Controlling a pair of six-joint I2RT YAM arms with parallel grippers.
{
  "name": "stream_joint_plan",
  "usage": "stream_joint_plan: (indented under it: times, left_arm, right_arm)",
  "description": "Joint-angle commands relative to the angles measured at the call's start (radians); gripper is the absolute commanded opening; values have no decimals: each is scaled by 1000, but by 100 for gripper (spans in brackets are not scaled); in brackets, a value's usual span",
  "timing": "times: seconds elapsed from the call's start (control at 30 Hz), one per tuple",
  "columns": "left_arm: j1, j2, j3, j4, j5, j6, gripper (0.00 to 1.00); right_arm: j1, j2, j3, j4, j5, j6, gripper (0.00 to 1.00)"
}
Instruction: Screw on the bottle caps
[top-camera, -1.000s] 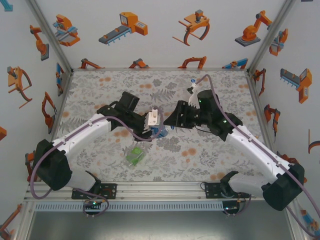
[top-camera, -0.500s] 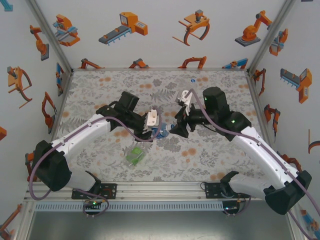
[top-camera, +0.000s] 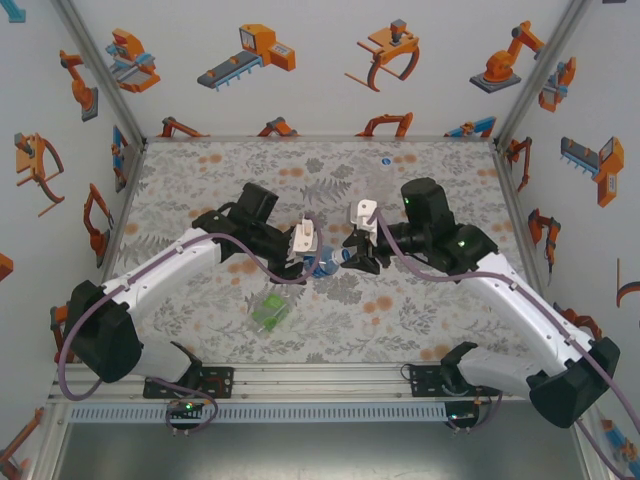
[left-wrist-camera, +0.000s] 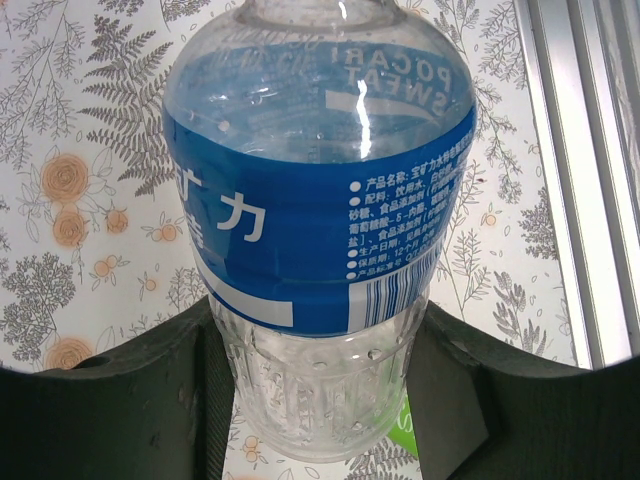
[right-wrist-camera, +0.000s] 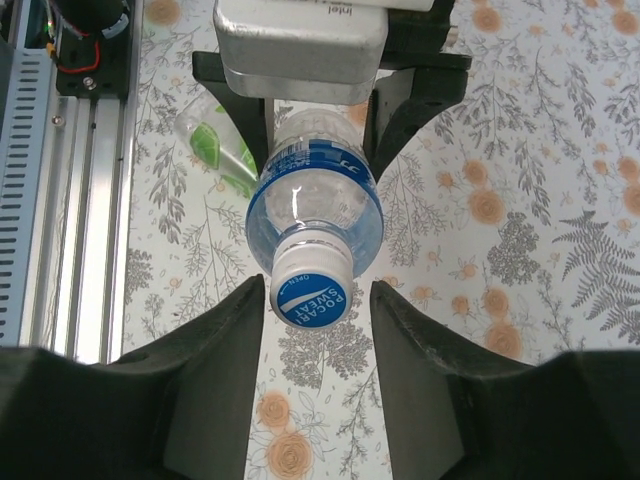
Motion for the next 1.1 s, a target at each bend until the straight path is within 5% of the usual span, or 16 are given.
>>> stream_joint_plan:
  times: [0.0,0.23,0.43,0.57,0.7,0.87,1.07]
  left_arm:
    - [-1,-27,20,-19,41,25,0]
    - [-1,-28,21,-19,38,25,0]
    - [0,-26,22,-20,33,22,0]
    - [0,-27,23,-20,33,21,0]
    - [-2,-29,23,-19,18,16,0]
    - [-1,-34,20,-20,7,15,0]
    - [-1,-39,20,-20,7,15,0]
  right_arm:
    - [6,0,-13,31,-32,-23,40]
    - [7,-24,-68,146,5,178,17]
    - [7,11,-99,235,169,781,0]
    - [8,9,-91,158,405,1249,0]
    - [9,-16,-144,134,487,1649,0]
    - [15,2,-150,211,449,1721,3]
    - [15,41,-57,97,397,1561,30]
